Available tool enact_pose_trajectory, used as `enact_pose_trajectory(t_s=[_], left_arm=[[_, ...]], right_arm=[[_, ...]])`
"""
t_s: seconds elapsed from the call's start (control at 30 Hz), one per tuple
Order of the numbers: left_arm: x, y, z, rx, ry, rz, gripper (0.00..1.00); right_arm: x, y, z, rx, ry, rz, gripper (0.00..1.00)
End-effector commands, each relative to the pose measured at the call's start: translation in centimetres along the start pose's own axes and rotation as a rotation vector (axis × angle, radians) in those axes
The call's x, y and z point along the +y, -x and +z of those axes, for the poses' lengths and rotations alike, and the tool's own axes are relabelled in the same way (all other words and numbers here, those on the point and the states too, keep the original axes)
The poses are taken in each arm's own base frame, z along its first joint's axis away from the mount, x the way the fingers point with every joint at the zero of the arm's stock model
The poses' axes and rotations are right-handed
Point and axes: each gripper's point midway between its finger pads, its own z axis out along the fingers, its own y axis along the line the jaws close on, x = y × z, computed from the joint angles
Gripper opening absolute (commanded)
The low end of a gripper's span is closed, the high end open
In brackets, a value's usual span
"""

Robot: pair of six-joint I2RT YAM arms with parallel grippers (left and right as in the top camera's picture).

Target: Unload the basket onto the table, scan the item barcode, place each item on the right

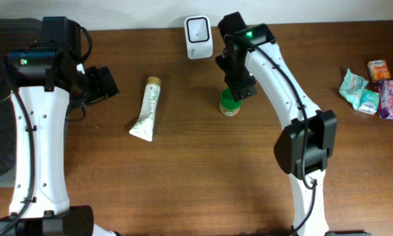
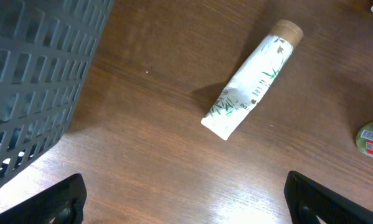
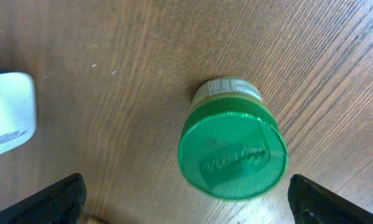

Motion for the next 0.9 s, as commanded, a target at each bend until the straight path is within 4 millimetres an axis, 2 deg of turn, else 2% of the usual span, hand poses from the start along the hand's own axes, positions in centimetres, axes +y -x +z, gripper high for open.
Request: enact_pose_trajectory(t_s=[0.0, 0.27, 0.47, 0.5, 0.57, 0.87], left_arm=[[0.5, 0.0, -0.6, -0.019, 0.003, -0.014, 0.99], [0.5, 0.0, -0.6, -0.019, 0.003, -0.014, 0.99], [0.5, 0.0, -0.6, -0.019, 0.003, -0.014, 0.99], [0.5, 0.0, -0.6, -0.019, 0.003, -0.014, 0.99], [0.4, 0.0, -0.6, -0.019, 0.003, -0.013, 0.99], [0.5, 0.1, -0.6, -0.019, 0.003, -0.014, 0.99]], right_arm=[[-0.6, 0.3, 1.8, -0.024, -0.049, 0.035, 0.99], [-3.8, 0.7, 4.6, -0.048, -0.195, 0.029, 0.99], [-5.0, 0.6, 4.9, -0.045, -0.241, 0.016, 0.99], [-5.3, 0.6, 5.0, -0.043, -0.251, 0.004, 0.94], [-5.3, 0.6, 5.0, -0.037, -0.253, -0.037, 0.90], [-6.9, 0.7, 5.5, -0.043, -0.313, -0.039, 0.94]])
